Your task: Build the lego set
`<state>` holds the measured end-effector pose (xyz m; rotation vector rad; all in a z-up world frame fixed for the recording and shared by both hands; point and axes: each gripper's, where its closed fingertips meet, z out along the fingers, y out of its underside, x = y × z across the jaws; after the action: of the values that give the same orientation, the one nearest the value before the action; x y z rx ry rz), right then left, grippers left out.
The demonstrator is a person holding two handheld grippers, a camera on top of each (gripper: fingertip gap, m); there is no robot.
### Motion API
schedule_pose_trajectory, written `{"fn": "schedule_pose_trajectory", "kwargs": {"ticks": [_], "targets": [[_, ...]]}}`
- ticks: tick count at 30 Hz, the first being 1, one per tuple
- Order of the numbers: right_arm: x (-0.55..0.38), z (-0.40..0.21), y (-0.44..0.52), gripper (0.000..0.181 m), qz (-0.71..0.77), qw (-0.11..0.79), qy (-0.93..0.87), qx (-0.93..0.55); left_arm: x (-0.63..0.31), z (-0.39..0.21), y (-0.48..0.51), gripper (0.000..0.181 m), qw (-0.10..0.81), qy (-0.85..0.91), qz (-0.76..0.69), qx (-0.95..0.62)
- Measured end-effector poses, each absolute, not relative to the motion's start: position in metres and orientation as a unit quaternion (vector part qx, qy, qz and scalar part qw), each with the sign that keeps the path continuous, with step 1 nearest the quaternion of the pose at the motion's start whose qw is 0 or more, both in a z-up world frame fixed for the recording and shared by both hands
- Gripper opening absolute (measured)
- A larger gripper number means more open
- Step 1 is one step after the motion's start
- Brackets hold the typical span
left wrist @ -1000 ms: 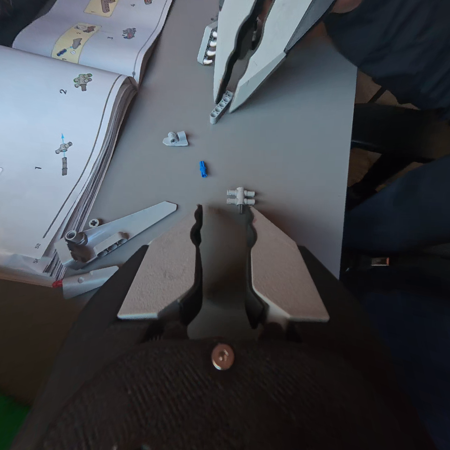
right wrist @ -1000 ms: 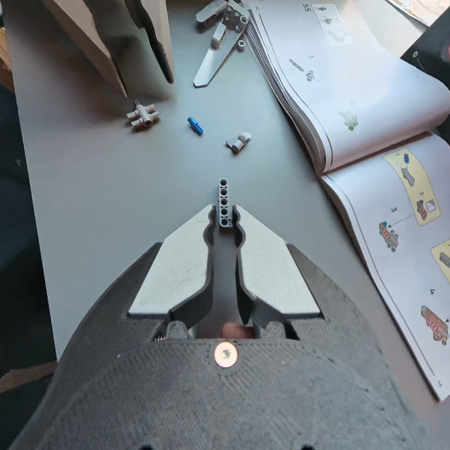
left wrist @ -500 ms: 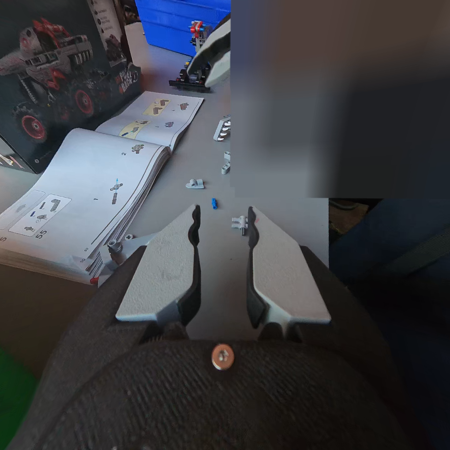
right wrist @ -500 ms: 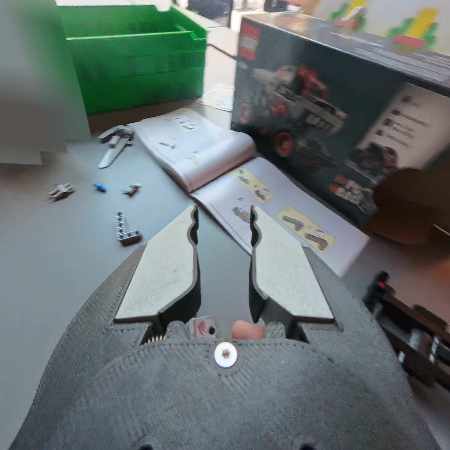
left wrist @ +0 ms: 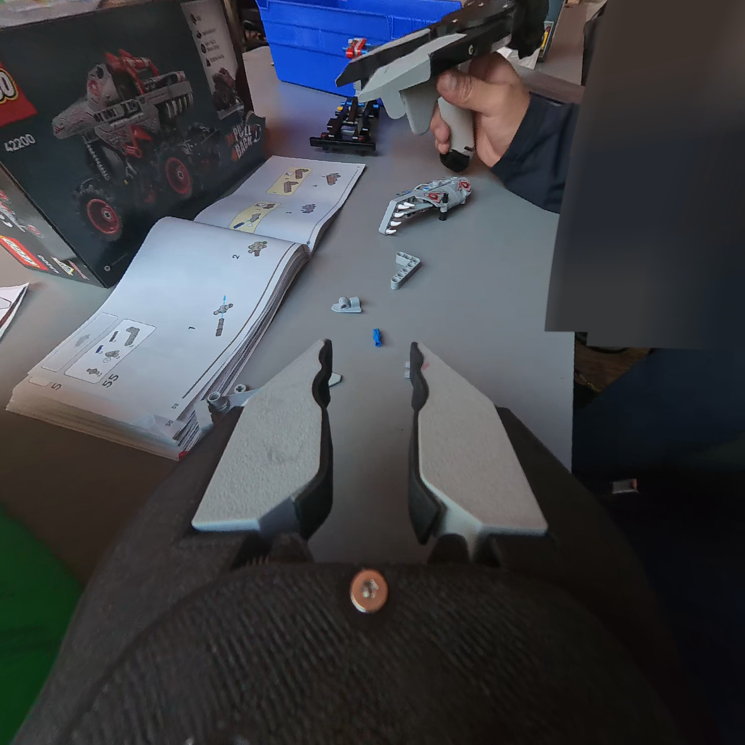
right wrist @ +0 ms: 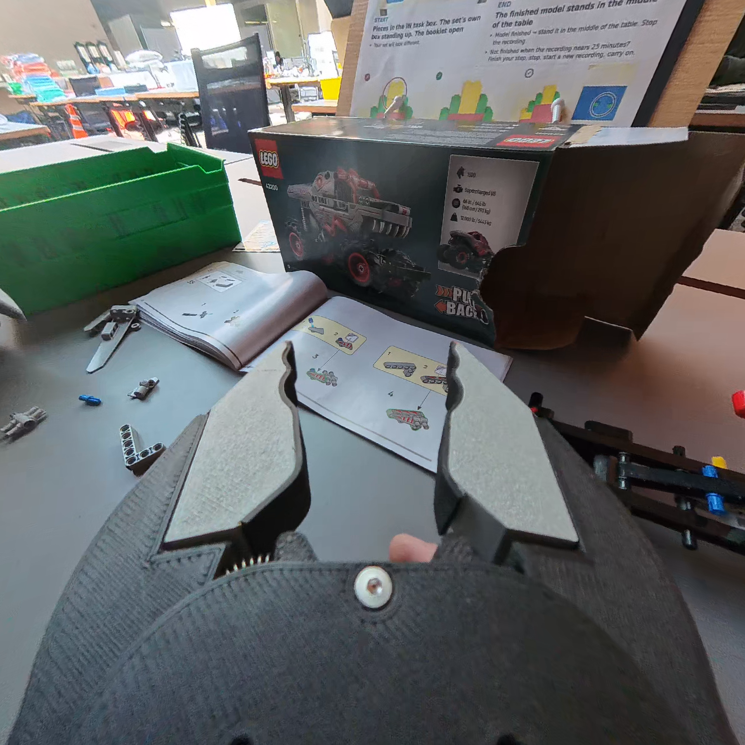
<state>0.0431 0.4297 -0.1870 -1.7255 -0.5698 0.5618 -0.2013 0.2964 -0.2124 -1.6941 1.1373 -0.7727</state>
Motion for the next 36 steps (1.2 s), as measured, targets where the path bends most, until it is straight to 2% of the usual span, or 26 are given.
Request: {"fn": "schedule_pose_trajectory", "kwargs": {"ticks": [11, 22, 25, 36], "targets": [[0.041, -0.196, 0.433, 0.077, 0.223, 0.574, -0.247, -0.749, -0.208, -0.205, 0.303, 0.032, 0.499, 0.442, -0.292, -0.686], [0.03, -0.193, 0.447, 0.076, 0.273, 0.564, -0.285, -0.725, -0.204, -0.216, 0.307, 0.031, 0.486, 0.46, -0.252, -0.699], [0.016, -0.195, 0.448, 0.068, 0.289, 0.55, -0.317, -0.716, -0.206, -0.214, 0.312, 0.027, 0.5, 0.456, -0.241, -0.696], [-0.001, -0.183, 0.441, 0.058, 0.372, 0.543, -0.329, -0.677, -0.205, -0.219, 0.318, 0.023, 0.514, 0.476, -0.183, -0.69]]}}
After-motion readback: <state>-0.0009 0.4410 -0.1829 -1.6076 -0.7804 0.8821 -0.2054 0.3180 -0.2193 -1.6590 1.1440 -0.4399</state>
